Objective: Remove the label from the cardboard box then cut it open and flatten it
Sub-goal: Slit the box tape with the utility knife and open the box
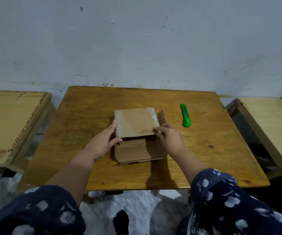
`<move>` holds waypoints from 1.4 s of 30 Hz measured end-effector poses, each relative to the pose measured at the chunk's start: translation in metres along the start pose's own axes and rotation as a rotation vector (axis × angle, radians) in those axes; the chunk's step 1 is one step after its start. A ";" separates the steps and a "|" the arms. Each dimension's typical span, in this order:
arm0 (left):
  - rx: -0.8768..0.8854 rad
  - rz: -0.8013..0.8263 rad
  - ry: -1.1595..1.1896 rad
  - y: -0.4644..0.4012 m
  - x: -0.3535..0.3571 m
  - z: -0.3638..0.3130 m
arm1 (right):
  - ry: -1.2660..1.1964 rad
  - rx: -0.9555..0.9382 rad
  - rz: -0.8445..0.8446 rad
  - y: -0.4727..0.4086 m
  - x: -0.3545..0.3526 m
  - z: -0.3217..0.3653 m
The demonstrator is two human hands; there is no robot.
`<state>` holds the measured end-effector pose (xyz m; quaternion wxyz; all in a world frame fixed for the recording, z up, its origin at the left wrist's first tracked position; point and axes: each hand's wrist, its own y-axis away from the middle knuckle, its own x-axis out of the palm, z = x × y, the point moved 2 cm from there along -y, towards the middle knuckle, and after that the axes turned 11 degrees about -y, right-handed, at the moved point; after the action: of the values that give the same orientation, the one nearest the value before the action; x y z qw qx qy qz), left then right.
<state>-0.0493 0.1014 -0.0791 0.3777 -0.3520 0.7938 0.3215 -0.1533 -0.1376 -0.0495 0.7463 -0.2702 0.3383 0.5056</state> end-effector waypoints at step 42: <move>0.024 -0.091 -0.276 -0.003 -0.009 -0.023 | -0.455 0.161 -0.355 -0.021 -0.009 0.017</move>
<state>-0.0509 0.0849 -0.0612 0.5014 -0.3354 0.7215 0.3400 -0.1321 -0.1365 -0.0307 0.8986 -0.1449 0.1490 0.3865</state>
